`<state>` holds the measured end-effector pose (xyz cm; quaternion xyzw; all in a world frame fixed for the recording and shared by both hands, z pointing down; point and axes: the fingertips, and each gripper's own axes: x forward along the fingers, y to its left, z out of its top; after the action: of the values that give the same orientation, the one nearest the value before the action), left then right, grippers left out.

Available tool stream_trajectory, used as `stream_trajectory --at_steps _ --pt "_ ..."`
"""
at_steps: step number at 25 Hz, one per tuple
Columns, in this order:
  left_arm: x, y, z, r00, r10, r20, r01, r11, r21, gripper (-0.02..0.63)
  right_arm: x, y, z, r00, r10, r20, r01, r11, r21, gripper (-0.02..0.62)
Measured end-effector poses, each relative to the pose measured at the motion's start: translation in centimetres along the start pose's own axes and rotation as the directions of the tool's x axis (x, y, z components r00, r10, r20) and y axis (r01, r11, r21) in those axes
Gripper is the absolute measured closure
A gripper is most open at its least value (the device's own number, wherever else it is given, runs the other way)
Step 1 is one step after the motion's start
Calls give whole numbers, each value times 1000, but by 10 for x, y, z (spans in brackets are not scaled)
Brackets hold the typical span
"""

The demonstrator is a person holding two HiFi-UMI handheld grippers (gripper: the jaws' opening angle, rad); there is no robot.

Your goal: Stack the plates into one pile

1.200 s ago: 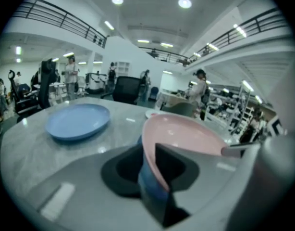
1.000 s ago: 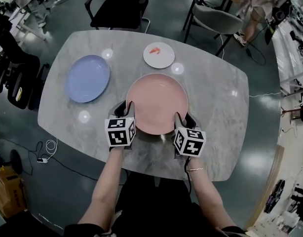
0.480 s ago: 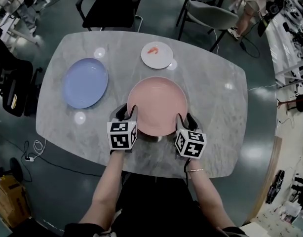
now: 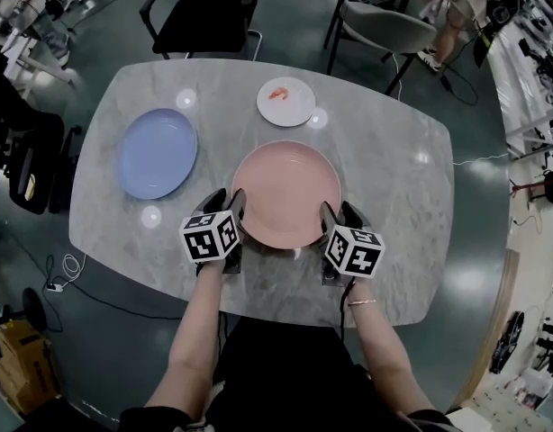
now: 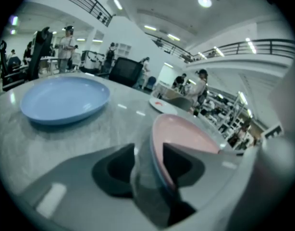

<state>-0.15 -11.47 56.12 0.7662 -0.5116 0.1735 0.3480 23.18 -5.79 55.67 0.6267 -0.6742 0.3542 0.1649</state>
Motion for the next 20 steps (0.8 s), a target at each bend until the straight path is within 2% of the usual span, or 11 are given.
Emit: stream_trajectory --at_steps 8,12,16,20 --pt "13 -8 -5 999 8 -33 -7 1000 23 449 14 -3 -13 997 35 -70 -33 999 28 415" --pt "13 -13 -5 1000 4 -26 -3 999 45 514 15 0 -10 997 54 -55 -52 998 25 459" --pt "5 -17 -6 1000 26 -14 -25 998 50 512 7 2 -3 996 79 -32 -78 997 12 459" --pt "-21 -25 -2 998 59 36 -60 998 32 512 -10 10 9 993 120 -2 -120 992 -28 456"
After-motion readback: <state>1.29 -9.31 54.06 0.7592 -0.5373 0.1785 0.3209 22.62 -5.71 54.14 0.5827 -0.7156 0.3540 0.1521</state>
